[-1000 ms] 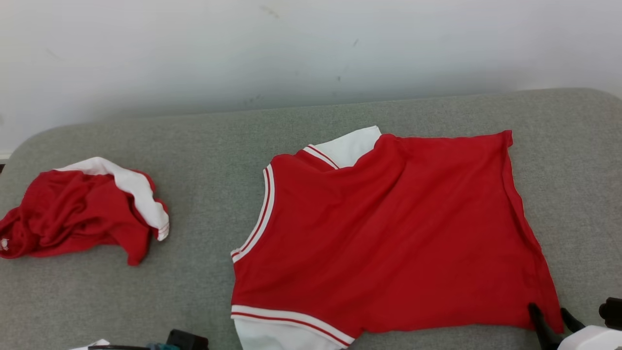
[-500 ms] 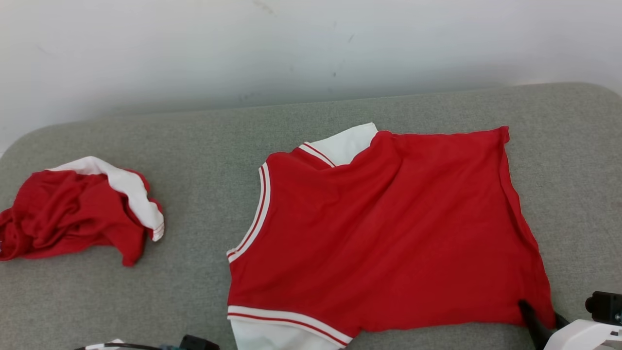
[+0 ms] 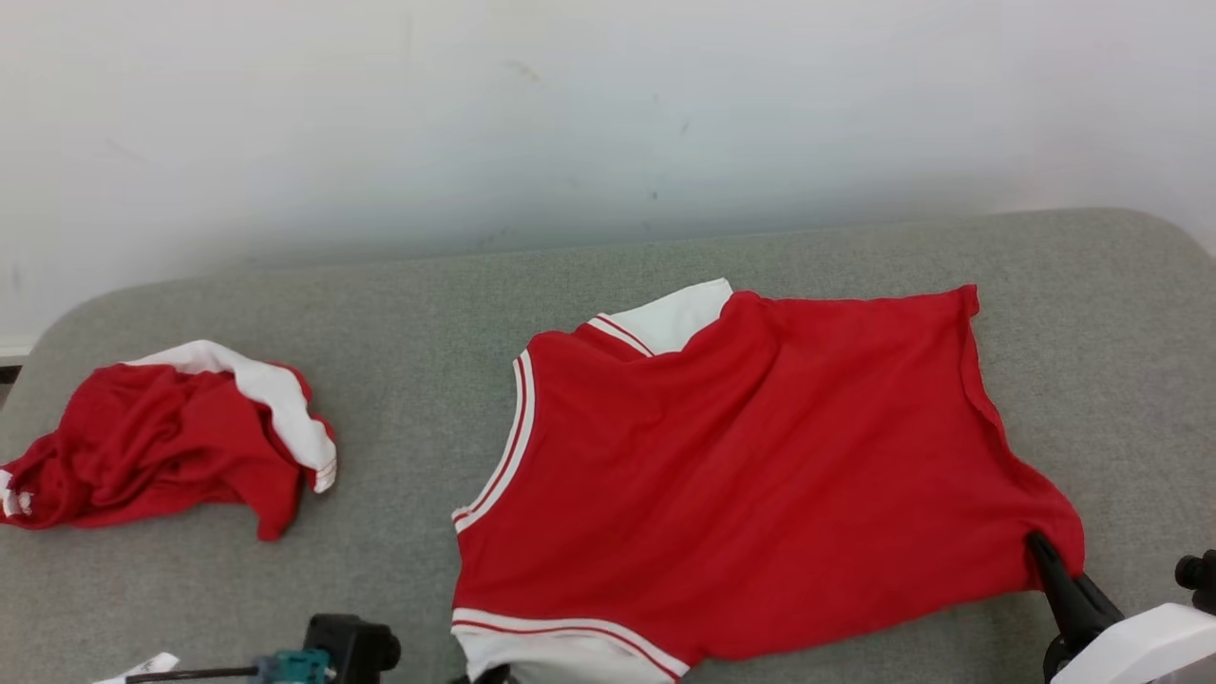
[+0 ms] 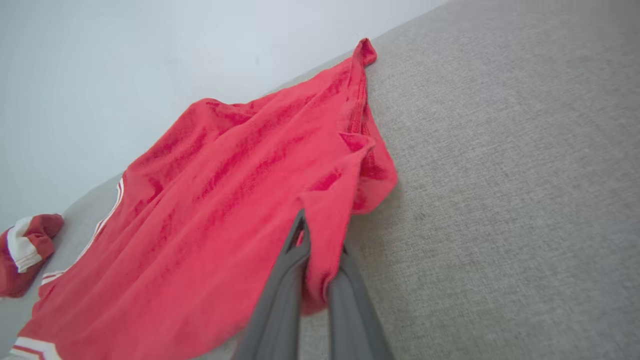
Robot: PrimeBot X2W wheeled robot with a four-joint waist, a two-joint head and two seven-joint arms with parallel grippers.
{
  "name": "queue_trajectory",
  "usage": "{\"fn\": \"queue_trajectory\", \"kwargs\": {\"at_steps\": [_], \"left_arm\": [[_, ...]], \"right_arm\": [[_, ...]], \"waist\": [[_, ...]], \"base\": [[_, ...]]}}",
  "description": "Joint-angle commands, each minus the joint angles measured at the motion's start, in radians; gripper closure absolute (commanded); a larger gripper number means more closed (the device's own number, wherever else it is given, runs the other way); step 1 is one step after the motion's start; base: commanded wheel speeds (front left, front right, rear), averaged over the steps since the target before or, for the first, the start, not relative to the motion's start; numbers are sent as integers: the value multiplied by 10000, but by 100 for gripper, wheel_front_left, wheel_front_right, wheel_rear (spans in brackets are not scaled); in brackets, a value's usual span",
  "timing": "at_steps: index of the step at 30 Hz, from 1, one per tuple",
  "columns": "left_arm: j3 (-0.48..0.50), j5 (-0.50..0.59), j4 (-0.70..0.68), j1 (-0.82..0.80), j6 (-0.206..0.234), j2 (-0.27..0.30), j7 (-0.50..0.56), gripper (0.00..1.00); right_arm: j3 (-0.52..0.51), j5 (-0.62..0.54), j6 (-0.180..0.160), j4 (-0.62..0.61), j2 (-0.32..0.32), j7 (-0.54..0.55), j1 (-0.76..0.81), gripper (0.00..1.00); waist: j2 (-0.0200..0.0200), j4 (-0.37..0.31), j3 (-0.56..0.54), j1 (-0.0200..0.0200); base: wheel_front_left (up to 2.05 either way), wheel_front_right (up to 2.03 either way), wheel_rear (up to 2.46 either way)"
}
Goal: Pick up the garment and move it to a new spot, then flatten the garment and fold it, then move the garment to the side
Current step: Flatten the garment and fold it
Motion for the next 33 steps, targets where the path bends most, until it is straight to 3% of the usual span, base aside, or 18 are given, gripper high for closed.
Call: {"fn": "queue_trajectory", "kwargs": {"at_steps": [1,7,13,24,33], "left_arm": [[69,-81,-111,-119,21,69,-237,100],[492,78,-4,-577,44,-140,-1438,100],[722,469,934,-1944,206,-288,-1946,100],[1172,571,3581,-6791,173,-559,-2489,100],[984,406,6088,-10748,23,-446,-2604,100]], "right_arm": [[-58,212,8,-210,-130,-104,118,100],[-208,1300,8,-994,-144,-88,-191,100],[-264,2115,8,-775,57,362,-1404,100],[61,2450,8,544,-132,1859,-5547,100],[188,2184,8,2207,168,1897,-9172,100]], "waist": [[0,-33,-121,0],[0,-150,-321,0],[0,-192,-22,0],[0,381,2018,0],[0,642,3441,0]], "base": [[0,0,0],[0,0,0],[0,0,0],[0,0,0],[0,0,0]]}}
